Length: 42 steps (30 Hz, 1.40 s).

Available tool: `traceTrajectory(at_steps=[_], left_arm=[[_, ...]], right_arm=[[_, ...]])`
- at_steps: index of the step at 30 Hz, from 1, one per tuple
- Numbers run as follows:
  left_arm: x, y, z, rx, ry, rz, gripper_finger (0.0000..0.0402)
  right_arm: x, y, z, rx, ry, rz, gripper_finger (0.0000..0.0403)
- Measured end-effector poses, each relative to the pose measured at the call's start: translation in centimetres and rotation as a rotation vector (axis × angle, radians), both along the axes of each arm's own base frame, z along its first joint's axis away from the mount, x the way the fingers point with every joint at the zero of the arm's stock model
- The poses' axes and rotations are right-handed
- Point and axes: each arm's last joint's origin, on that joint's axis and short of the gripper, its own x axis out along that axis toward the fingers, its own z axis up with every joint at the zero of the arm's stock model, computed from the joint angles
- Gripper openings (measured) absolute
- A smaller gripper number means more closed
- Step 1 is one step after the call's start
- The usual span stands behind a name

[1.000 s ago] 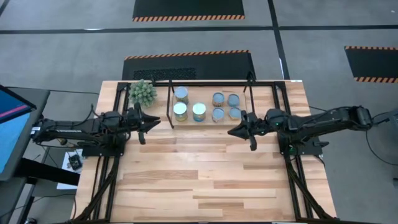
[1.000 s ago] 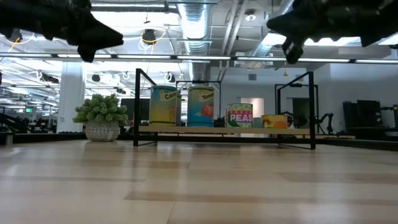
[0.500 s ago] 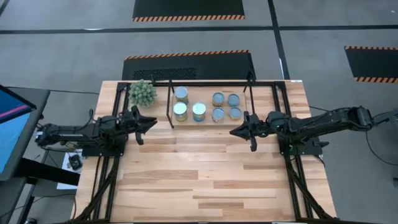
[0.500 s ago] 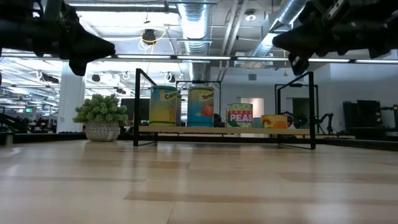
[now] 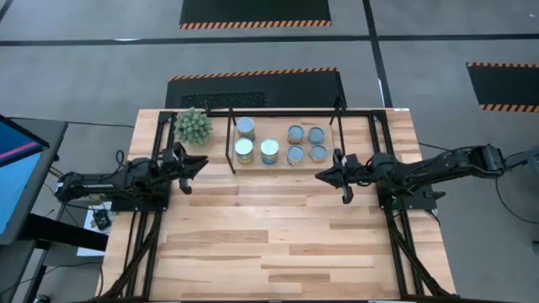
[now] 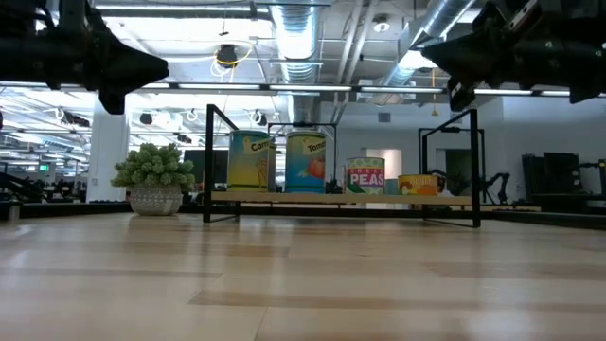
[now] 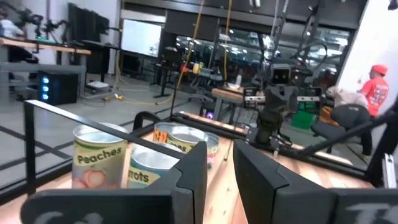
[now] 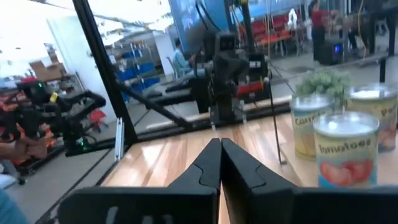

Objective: Pick and place cans onto a shelf
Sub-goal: Adjust the shelf

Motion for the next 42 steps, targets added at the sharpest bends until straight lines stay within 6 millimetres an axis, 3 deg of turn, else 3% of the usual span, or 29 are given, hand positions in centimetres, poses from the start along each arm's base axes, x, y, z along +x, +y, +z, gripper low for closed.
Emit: traceTrajectory(at_steps=[4,10,14,25,36,42], left_arm=[[-0.2,0.0,0.2,-0.031,-0.031,0.015,0.0068],[-0.2,0.0,0.1,-0.022,-0.027,0.017,0.0068],[-0.2,0.0,0.1,-0.023,-0.028,0.017,0.0068],[-0.2,0.0,0.2,-0.034,-0.032,0.016,0.0068],[-0.4,0.0,1.3,-0.123,-0.179,-0.004,0.0068],[-0.4,0.0,2.6,-0.109,-0.173,-0.004,0.0068]], right_arm=[[-0.2,-0.1,1.1,-0.049,-0.111,-0.013,0.0033],[-0.6,-0.2,0.6,-0.023,-0.025,-0.013,0.0032],[-1.2,-0.4,1.2,-0.042,-0.061,-0.036,0.0031],[-3.5,-3.2,1.8,0.051,-0.048,-0.224,0.0033],[-4.8,-3.6,4.8,0.01,-0.366,-0.268,0.0034],[-5.3,-2.9,6.2,-0.094,-0.477,-0.123,0.0034]])
